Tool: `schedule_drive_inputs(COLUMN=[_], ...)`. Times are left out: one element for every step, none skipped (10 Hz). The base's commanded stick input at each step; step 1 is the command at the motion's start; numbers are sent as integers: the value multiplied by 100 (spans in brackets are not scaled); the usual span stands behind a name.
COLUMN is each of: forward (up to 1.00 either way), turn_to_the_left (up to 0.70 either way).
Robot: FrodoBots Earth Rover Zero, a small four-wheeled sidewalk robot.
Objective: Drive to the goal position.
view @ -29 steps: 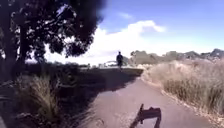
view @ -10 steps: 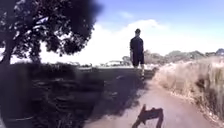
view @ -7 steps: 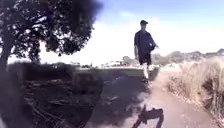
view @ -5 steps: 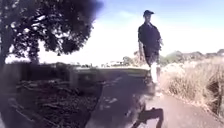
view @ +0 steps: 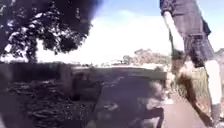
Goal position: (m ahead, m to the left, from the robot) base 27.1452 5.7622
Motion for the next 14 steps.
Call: schedule_drive_inputs(forward=[70, 70, 70, 70, 70, 70, 70, 70, 70, 70, 70, 70, 70, 70], turn_to_the_left=[-14, -14, -12, -9, 0, 0, 0, 0, 0, 0, 0, 0, 0, 0])
